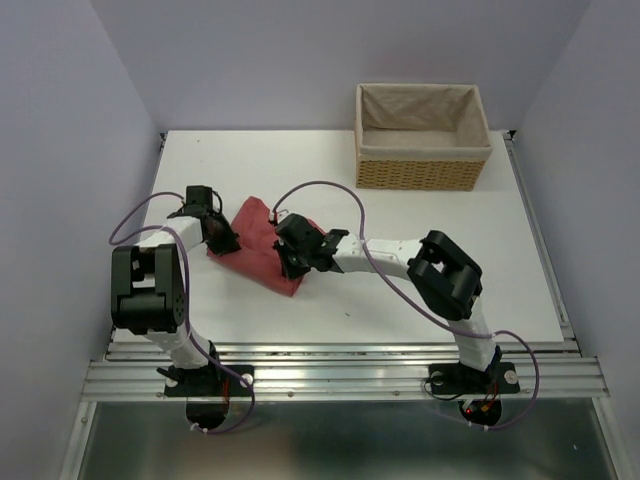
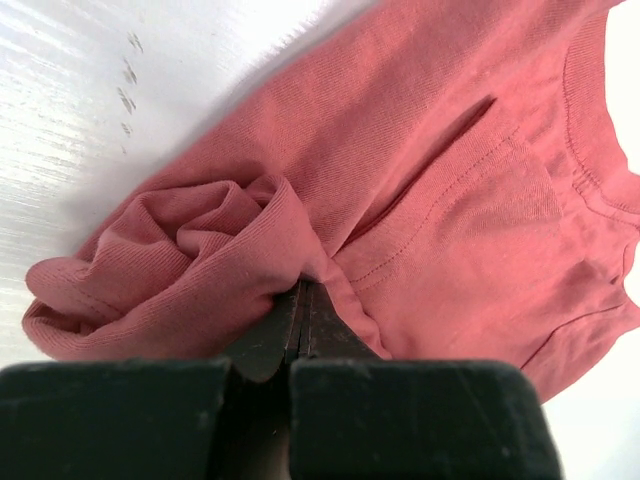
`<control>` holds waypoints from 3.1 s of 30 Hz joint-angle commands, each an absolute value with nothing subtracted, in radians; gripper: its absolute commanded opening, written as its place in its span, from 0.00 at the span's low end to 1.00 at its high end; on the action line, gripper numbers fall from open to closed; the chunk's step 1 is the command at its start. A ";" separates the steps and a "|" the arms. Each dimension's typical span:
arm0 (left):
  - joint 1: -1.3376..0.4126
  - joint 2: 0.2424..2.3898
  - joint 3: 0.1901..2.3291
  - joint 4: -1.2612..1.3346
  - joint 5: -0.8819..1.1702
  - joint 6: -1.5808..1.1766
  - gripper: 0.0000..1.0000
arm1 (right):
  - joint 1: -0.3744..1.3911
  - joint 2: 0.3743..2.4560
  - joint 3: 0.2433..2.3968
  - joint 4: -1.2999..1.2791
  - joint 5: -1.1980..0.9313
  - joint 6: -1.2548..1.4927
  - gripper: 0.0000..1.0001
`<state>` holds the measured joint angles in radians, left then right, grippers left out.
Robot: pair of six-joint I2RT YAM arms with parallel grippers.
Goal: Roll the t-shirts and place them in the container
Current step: Roll the T-shirt to the center of the board.
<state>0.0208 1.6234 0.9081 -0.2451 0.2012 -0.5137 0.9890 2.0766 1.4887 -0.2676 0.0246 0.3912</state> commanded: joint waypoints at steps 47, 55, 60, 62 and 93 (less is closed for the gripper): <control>-0.137 1.474 0.827 -0.303 0.173 -0.568 0.00 | 0.953 2.086 1.373 -0.215 -0.012 0.485 0.01; -0.069 1.310 0.923 -0.455 0.048 -0.551 0.00 | 0.953 2.045 1.356 -0.212 -0.005 0.453 0.01; -0.002 1.342 0.896 -0.447 0.031 -0.534 0.00 | 0.953 2.049 1.367 -0.213 -0.011 0.446 0.01; 0.023 1.356 0.881 -0.427 0.011 -0.543 0.00 | 0.953 2.048 1.367 -0.212 -0.011 0.446 0.01; 0.031 1.204 1.052 -0.511 -0.090 -0.489 0.00 | 0.953 1.905 1.460 -0.250 -0.015 0.393 0.01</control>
